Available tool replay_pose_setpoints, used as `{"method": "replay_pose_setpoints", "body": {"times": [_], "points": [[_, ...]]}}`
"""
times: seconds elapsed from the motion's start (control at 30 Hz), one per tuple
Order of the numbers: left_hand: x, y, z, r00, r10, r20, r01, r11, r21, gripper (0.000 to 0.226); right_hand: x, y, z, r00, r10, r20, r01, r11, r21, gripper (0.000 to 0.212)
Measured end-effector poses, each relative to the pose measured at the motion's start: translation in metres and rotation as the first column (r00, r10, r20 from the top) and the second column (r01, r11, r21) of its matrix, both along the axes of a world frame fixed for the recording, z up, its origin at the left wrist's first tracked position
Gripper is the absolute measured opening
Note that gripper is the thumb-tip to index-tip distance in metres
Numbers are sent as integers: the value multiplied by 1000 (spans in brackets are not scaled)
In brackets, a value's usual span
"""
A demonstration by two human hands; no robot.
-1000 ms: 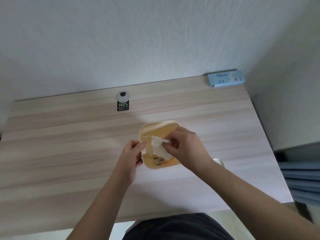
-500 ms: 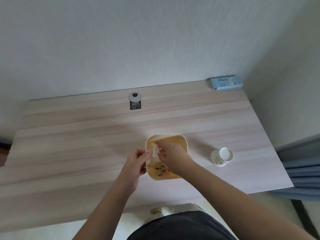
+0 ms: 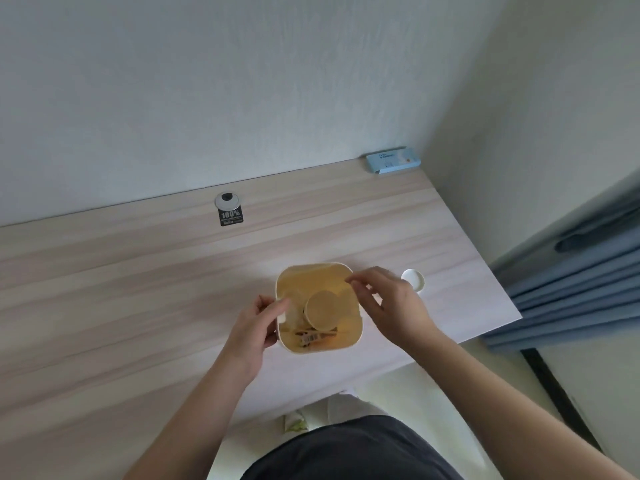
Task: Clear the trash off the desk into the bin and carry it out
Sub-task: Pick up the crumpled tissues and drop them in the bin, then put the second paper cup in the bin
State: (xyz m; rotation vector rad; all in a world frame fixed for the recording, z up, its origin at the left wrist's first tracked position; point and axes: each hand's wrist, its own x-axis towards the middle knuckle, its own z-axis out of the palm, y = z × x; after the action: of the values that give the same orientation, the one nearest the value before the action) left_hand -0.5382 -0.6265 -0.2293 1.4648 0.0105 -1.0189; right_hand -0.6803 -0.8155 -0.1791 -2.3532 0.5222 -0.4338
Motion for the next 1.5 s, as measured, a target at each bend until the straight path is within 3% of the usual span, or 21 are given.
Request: {"method": "replay_pose_setpoints", "body": {"times": [0.17, 0.3, 0.43, 0.53, 0.63, 0.73, 0.9, 1.17, 1.23, 1.3, 1.4, 1.43, 1.5], "points": [[-4, -12, -3, 998, -52, -28, 52, 999, 0, 38, -33, -33, -18, 965, -256, -62, 257, 967, 2, 15], [-6, -19, -1, 997, -65, -51, 64, 998, -8, 36, -53, -57, -36, 925, -337, -173, 344, 939, 7, 19], [-9, -27, 2, 998, -39, -40, 39, 999, -1, 25, -55, -78, -57, 848, -264, -460, 231, 965, -127, 54], [-13, -36, 6, 999, -31, -38, 32, 999, 16, 23, -49, -91, -72, 784, -204, -586, 50, 962, -268, 73], [-17, -43, 9, 1000, -13, -19, 13, 999, 29, 25, -41, -104, -85, 734, -158, -660, -141, 916, -376, 76], [-23, -51, 16, 1000, 14, -4, -14, 999, 51, 31, -32, -120, -93, 678, -105, -728, -188, 932, -310, 69], [-37, -68, 20, 997, 73, 11, -73, 995, 75, 26, -18, -144, -94, 654, -43, -755, -171, 964, -203, 48], [-53, -107, 23, 993, 114, 32, -117, 988, 102, 26, -22, -179, -89, 595, -51, -802, -172, 967, -189, 56], [-55, -117, 24, 993, 110, 40, -114, 987, 112, 28, -26, -189, -86, 627, -83, -774, -87, 981, -176, 59], [-57, -125, 25, 993, 109, 43, -113, 987, 112, 26, -32, -199, -79, 695, -137, -705, 115, 990, -79, 60], [-59, -136, 28, 994, 91, 53, -96, 989, 112, 33, -42, -214, -70, 771, -190, -608, 402, 886, 232, 59], [-59, -140, 28, 995, 84, 57, -90, 989, 113, 36, -46, -219, -68, 800, -209, -562, 488, 771, 409, 61], [-61, -149, 27, 995, 84, 58, -90, 989, 113, 30, -54, -227, -66, 849, -268, -456, 524, 320, 789, 60]]}}
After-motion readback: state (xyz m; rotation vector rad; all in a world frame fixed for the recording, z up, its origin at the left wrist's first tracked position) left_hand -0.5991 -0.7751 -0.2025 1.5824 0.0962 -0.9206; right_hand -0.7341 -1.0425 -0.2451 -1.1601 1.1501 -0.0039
